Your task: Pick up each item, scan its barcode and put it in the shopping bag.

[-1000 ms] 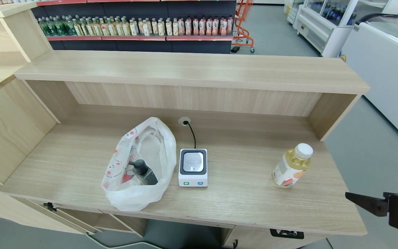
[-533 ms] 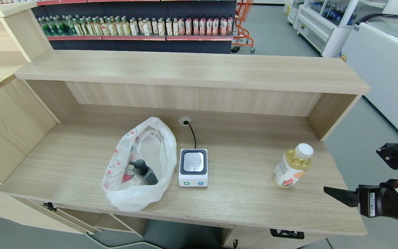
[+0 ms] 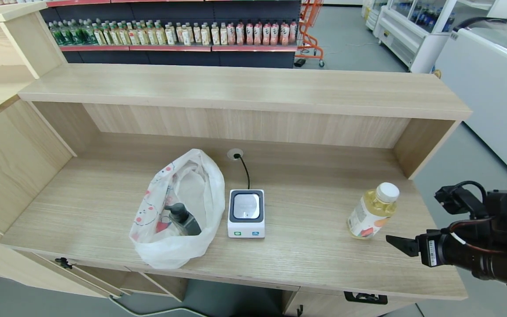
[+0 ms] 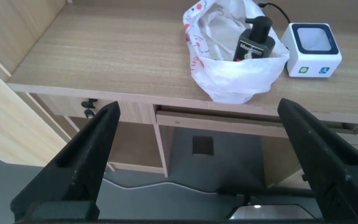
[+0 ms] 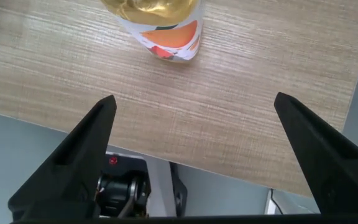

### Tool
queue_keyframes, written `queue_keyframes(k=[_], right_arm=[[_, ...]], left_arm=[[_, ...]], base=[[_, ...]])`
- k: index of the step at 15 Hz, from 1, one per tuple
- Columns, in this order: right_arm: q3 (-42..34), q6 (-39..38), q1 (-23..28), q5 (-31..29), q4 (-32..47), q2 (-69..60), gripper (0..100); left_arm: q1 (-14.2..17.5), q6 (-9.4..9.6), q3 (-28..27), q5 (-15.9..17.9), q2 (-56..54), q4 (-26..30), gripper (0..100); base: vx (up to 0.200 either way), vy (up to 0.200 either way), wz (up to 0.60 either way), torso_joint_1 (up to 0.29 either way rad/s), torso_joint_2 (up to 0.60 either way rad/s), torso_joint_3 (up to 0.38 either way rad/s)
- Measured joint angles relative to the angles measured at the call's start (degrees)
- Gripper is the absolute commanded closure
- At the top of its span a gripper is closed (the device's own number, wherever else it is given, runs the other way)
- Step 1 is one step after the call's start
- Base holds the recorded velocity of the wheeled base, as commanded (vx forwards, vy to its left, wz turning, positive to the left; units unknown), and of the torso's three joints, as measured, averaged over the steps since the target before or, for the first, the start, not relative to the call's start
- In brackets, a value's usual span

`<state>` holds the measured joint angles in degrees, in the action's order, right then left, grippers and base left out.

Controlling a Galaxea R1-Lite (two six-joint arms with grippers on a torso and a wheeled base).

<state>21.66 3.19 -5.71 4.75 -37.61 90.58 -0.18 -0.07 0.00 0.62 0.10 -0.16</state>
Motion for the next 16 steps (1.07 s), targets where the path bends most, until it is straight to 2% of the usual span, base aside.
queue_keyframes(k=[5,16], right_arm=[[1.8,0.2,-1.9,0.0,-7.0,6.2,0],[6.2,0.6,-3.4,2.6,-16.0,15.3,0]], left_arm=[[0.0,0.0,0.0,0.0,0.0,0.0,0],[0.0,0.0,0.0,0.0,0.0,0.0,0]], base=[[0.0,0.0,0.0,0.0,0.0,0.0],[0.0,0.0,0.0,0.0,0.0,0.0]])
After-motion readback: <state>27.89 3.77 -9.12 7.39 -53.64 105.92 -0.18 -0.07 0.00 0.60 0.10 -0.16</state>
